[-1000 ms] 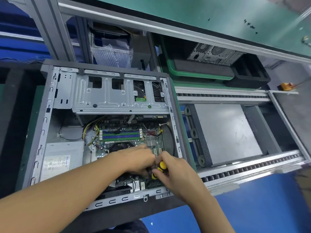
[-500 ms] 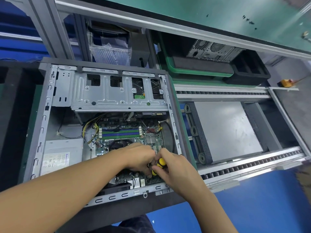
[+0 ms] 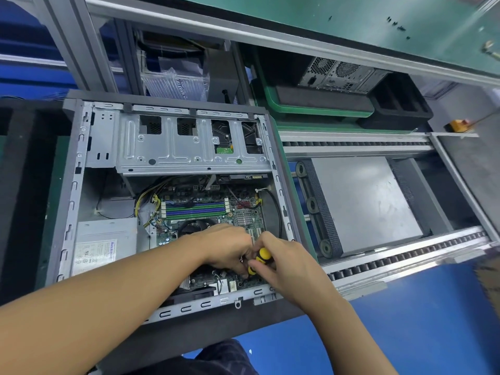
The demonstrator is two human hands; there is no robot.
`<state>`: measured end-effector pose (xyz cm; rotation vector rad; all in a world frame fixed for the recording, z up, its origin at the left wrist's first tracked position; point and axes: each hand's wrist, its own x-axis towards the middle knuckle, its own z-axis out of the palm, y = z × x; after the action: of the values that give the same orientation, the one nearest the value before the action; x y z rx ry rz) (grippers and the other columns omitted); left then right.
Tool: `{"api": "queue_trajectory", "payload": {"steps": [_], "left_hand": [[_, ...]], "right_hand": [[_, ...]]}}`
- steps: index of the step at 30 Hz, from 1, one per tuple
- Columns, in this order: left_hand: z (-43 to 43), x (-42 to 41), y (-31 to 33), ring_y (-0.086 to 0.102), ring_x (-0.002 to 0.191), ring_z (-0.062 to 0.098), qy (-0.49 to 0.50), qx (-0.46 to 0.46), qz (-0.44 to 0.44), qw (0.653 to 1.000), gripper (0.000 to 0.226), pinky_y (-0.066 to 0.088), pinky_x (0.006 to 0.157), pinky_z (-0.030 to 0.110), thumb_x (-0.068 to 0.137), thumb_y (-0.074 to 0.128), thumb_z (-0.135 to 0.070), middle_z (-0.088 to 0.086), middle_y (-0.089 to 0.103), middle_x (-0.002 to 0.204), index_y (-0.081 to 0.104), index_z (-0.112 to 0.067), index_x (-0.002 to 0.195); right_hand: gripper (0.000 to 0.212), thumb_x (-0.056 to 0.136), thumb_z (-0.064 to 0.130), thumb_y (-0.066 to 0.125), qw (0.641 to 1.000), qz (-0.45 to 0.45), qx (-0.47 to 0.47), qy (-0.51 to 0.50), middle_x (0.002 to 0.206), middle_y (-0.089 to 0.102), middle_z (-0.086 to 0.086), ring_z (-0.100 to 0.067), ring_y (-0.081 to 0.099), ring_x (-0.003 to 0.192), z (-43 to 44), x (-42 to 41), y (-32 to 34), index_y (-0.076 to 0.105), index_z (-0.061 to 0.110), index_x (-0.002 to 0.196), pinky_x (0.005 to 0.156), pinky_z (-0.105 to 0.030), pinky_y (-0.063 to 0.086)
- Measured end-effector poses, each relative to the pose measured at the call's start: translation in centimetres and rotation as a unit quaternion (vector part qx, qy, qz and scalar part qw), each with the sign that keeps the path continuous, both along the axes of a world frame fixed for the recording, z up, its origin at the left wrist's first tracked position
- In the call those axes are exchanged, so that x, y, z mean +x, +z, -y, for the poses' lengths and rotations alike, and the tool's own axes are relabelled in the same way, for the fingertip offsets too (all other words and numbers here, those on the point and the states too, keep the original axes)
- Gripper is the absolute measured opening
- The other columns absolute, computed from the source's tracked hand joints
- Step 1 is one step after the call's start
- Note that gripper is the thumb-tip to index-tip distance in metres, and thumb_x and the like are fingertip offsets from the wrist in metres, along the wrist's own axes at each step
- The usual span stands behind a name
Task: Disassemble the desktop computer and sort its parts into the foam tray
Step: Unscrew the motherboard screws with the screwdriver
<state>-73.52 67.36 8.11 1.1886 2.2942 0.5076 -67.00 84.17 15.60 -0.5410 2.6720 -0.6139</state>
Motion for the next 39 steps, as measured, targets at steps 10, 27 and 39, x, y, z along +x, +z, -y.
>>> {"api": "queue_trajectory", "payload": {"steps": [10,27,39], "left_hand": [[0.1,0.1,0.4,0.043,0.058,0.012,-0.034,0.033,-0.002,0.999,0.012,0.043,0.061,0.027,0.084,0.07,-0.039,-0.015,0.04,0.05,0.072,-0.029,0.088],[-0.6,0.2,-0.7,0.057,0.06,0.02,0.012,0.019,0.076,0.997,0.026,0.055,0.059,0.038,0.076,0.074,-0.041,0.002,0.061,0.064,0.058,-0.022,0.066],[-0.8,0.1,-0.7,0.053,0.057,0.018,0.023,0.008,0.058,0.998,0.038,0.055,0.062,0.041,0.078,0.075,-0.05,0.004,0.063,0.062,0.068,-0.013,0.076]], "right_hand": [[0.035,0.084,0.041,0.075,1.0,-0.006,0.018,-0.015,0.064,0.044,0.009,-0.012,0.043,0.063,-0.6,0.4,0.2,0.049,0.017,0.088,0.052,-0.018,0.033],[0.022,0.102,0.047,0.038,0.992,0.081,0.087,0.037,0.094,0.042,0.011,-0.012,0.04,0.087,1.5,0.6,2.2,0.032,0.028,0.092,0.072,-0.03,0.033],[0.064,0.093,0.075,0.021,0.931,-0.053,0.357,0.049,0.063,0.038,0.002,-0.025,0.047,0.061,2.0,-1.9,3.4,0.037,0.022,0.062,0.048,-0.031,0.027]]}}
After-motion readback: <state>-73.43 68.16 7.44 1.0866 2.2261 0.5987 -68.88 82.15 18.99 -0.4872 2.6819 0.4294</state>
